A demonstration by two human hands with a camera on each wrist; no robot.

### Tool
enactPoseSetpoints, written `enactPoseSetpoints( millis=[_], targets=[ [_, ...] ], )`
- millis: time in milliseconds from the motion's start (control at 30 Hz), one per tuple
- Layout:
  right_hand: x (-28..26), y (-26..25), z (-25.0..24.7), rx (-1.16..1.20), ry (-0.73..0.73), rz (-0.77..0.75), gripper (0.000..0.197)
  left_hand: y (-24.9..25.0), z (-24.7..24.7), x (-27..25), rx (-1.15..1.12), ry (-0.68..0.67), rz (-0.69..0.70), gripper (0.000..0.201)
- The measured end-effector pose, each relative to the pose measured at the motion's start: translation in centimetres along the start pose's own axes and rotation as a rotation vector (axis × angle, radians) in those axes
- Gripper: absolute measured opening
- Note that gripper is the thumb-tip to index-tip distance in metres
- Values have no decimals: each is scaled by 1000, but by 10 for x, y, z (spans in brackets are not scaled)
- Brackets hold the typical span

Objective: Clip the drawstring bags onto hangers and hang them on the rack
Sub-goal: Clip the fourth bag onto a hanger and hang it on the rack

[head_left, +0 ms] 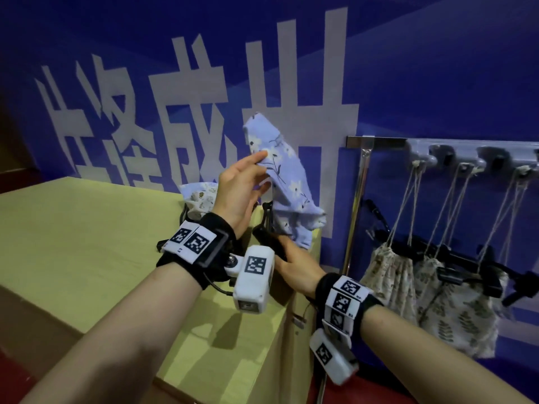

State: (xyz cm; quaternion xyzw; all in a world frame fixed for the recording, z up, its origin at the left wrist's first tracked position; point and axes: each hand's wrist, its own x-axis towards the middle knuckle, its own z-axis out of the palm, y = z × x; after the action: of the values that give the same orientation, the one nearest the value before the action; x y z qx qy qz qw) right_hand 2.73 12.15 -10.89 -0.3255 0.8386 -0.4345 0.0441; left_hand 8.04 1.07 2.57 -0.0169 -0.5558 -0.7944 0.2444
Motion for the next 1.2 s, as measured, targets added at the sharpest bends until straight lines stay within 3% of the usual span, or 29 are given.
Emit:
enactPoseSetpoints(
  millis=[200,467,733,967,1100,1200],
  targets=[
    [18,2,4,-26,-36,80,55,12,-9,-7,-58,52,16,34],
    [-8,25,-24,-21,-15,130,31,21,-14,-5,-167,151,46,38],
    [20,-3,-10,-154,-57,61,29,21,-19,-6,-141,158,52,38],
    [28,-15,-11,244,-247,128,33,22,-26,-8,-128,176,56,39],
    [20,3,-11,118,-88,177,23,19,-28,-10,-125,156,44,40],
    [8,9,-19,408,87,265,17,16,-26,-12,-133,148,23,41]
  ],
)
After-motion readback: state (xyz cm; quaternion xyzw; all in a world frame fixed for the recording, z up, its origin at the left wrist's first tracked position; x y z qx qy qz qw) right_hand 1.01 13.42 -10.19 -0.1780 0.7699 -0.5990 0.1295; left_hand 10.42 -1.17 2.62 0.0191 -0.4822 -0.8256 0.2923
